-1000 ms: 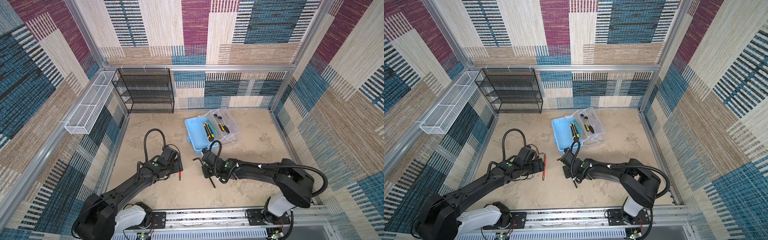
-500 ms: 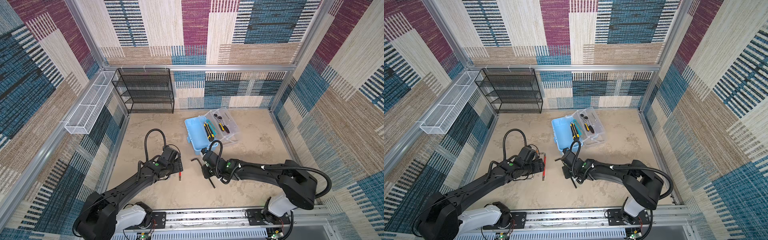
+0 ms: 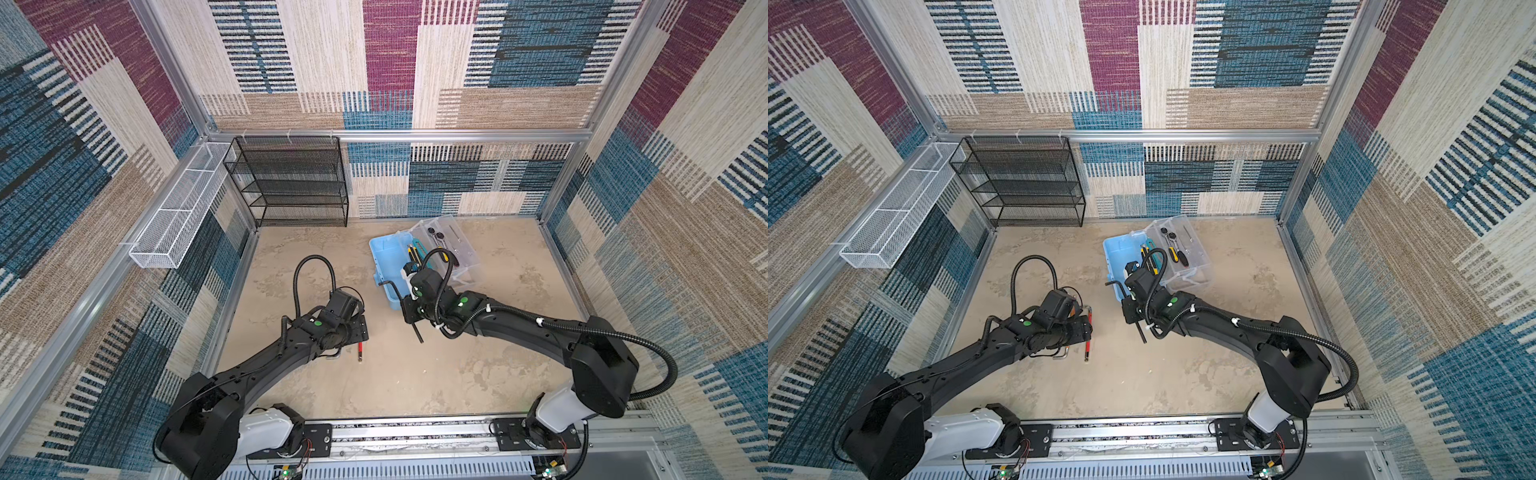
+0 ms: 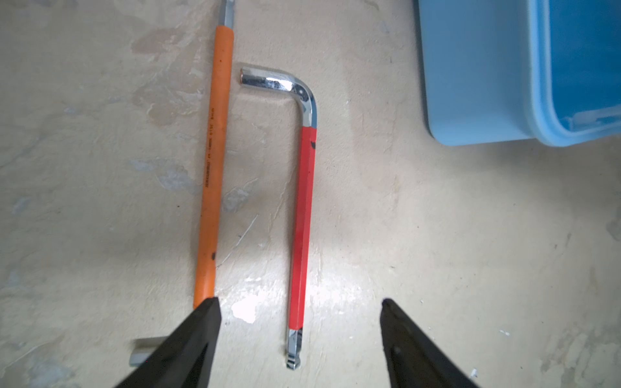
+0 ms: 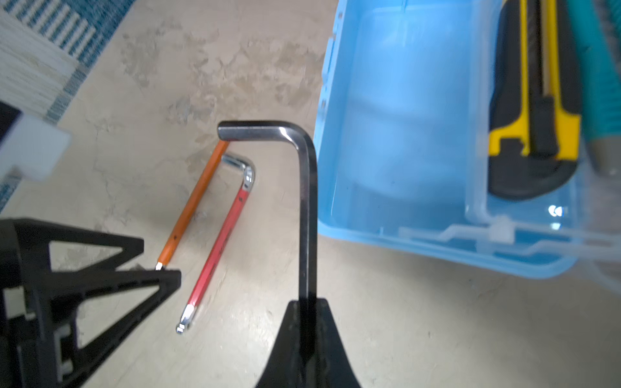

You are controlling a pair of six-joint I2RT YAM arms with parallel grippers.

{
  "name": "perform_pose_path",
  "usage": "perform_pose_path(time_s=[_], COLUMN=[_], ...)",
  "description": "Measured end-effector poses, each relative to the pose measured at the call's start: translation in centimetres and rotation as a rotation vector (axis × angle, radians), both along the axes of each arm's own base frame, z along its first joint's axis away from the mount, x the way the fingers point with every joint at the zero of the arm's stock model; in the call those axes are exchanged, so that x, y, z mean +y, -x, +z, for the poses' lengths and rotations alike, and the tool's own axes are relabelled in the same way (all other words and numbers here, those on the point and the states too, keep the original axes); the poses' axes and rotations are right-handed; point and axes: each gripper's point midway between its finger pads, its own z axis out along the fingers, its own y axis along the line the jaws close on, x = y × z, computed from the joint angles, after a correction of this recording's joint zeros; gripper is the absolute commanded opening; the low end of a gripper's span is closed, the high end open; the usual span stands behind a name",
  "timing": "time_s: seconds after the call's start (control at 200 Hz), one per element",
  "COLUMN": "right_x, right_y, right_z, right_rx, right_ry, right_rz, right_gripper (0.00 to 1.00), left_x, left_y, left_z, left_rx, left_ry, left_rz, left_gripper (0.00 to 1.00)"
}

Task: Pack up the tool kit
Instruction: 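Lift the black hex key with the right gripper and carry it over the blue box, then lower the black hex key into the blue box and open the right gripper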

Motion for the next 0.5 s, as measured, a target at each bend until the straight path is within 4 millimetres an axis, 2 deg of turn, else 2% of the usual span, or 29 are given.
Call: perform_pose_path(time_s=[0.145,0.29,0.416,0.501], right_x=[0.0,0.1,0.2,0.6], right_y=[-3.0,-7.1,-10.6,-12.5], right_z=[0.3,1.2,2.3,2.4], right_rx=[-0.017,-0.044,-0.072,-0.082], right_ry=[0.019,0.029,0.028,0.038], right_rz=[-0.027,-0.067,-0.091,-0.097], right_gripper=[0.01,0.01,0.02,0.02], left_x=[-0.5,-0.8,-0.9,-1.0], left_y=[-0.4,-0.8,-0.8,-0.5], left_z=[0.5,0.7,0.4,-0.1], left_rx=[-0.005,-0.007,0.01,0.034], left_ry=[0.009,0.006,-0.007,-0.008], left_rz=[-0.009,-0.017,-0.031,-0.041], left_gripper=[0.72,0.7,0.69,0.68])
